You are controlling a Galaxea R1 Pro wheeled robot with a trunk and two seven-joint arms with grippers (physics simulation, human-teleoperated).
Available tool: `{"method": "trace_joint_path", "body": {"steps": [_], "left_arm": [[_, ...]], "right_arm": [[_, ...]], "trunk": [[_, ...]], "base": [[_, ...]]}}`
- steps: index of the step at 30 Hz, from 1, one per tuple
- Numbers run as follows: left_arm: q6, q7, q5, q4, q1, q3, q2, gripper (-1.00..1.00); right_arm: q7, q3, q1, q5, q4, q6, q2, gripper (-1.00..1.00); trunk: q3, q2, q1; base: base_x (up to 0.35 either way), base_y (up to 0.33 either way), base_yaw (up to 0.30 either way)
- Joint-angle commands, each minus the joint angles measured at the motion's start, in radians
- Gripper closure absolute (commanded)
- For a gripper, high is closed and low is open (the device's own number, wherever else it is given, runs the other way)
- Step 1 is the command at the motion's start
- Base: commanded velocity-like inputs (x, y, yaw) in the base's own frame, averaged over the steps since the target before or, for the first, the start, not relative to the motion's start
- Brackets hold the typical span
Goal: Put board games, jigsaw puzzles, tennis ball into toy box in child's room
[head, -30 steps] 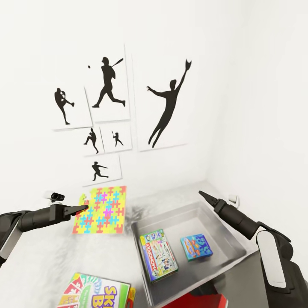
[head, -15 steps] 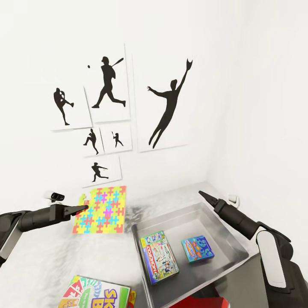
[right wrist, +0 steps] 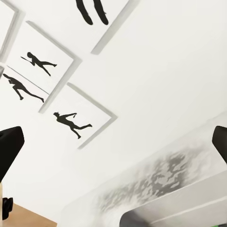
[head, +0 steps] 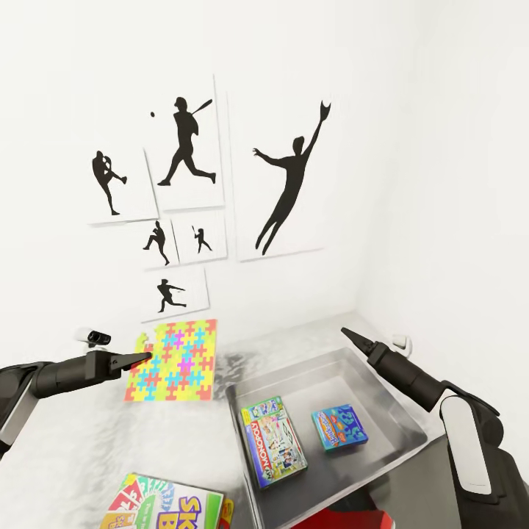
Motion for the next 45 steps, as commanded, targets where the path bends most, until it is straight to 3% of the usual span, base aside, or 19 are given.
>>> {"method": "trace_joint_path", "body": {"steps": [1, 9, 12, 14, 15, 19, 20, 23, 25, 28, 31, 33, 36, 42, 45], "left_arm": [[0.011, -0.003, 0.0, 0.0, -0.001, -0.001, 0.0, 1.0], [0.013, -0.003, 0.0, 0.0, -0.001, -0.004, -0.003, 1.0], [0.016, 0.002, -0.004, 0.0, -0.001, -0.007, -0.025, 1.0], [0.016, 0.009, -0.009, -0.001, -0.001, -0.01, -0.073, 1.0], [0.016, 0.03, -0.011, -0.003, -0.001, -0.011, -0.113, 1.0], [0.018, 0.174, -0.008, -0.009, -0.001, -0.013, -0.197, 1.0], [0.019, 0.186, -0.008, -0.009, -0.001, -0.013, -0.207, 1.0], [0.022, 0.246, -0.012, -0.007, -0.001, -0.015, -0.297, 1.0], [0.021, 0.29, -0.012, -0.001, -0.001, -0.015, -0.339, 1.0], [0.019, 0.414, -0.01, 0.004, -0.001, -0.016, -0.424, 1.0], [0.015, 0.532, -0.011, 0.011, 0.002, -0.018, -0.527, 1.0], [0.006, 0.59, -0.012, 0.017, 0.005, -0.022, -0.578, 1.0], [-0.055, 0.652, -0.01, 0.071, 0.006, -0.04, -0.617, 1.0], [-0.225, 0.687, -0.003, 0.258, 0.007, -0.091, -0.641, 1.0], [-0.259, 0.69, 0.001, 0.29, 0.007, -0.098, -0.645, 1.0]], "right_arm": [[0.003, -0.002, -0.001, 0.0, 0.0, 0.007, 0.0, -1.0], [0.003, -0.001, -0.001, 0.0, -0.001, 0.007, 0.0, -1.0], [0.004, 0.0, -0.001, 0.0, -0.002, 0.007, 0.0, -1.0], [0.004, 0.0, -0.001, 0.0, -0.003, 0.007, 0.001, -1.0], [0.004, 0.0, -0.001, 0.001, -0.007, 0.007, 0.001, -1.0], [0.005, -0.002, -0.001, 0.0, -0.01, 0.013, 0.0, -1.0], [0.006, -0.002, -0.001, 0.0, -0.011, 0.014, 0.0, -1.0], [0.037, -0.008, 0.001, -0.002, -0.011, 0.026, -0.007, -1.0], [0.073, -0.015, 0.002, -0.002, -0.011, 0.039, -0.012, -1.0], [0.143, -0.063, 0.005, -0.002, -0.011, 0.06, -0.017, -1.0], [0.175, -0.125, 0.021, -0.002, -0.011, 0.073, -0.019, -1.0], [0.194, -0.17, 0.041, -0.003, -0.011, 0.083, -0.019, -1.0], [0.243, -0.224, 0.053, -0.004, -0.011, 0.092, -0.02, -1.0], [0.298, -0.28, 0.057, -0.004, -0.011, 0.096, -0.024, -1.0], [0.302, -0.285, 0.057, -0.004, -0.011, 0.095, -0.024, -1.0]], "trunk": [[-0.002, -0.002, 0.001], [-0.002, -0.002, 0.001], [-0.002, -0.002, 0.001], [-0.002, -0.002, 0.001], [-0.002, -0.002, 0.001], [-0.002, -0.002, 0.001], [-0.002, -0.002, 0.001], [-0.002, -0.002, 0.001], [-0.002, -0.002, 0.001], [-0.002, -0.002, 0.001], [-0.002, -0.002, 0.001], [-0.002, -0.002, 0.001], [-0.002, -0.002, 0.001], [-0.002, -0.002, 0.001], [-0.002, -0.002, 0.001]], "base": [[0.0, 0.0, 0.0], [0.0, 0.0, 0.0], [0.0, 0.0, 0.0], [0.0, 0.0, 0.0], [0.0, 0.0, 0.0], [0.0, 0.0, 0.0], [0.0, 0.0, 0.0], [0.0, 0.0, 0.0], [0.0, 0.0, 0.0], [0.0, 0.0, 0.0], [0.0, 0.0, 0.0], [0.0, 0.0, 0.0], [0.0, 0.0, 0.0], [0.0, 0.0, 0.0], [0.0, 0.0, 0.0]]}}
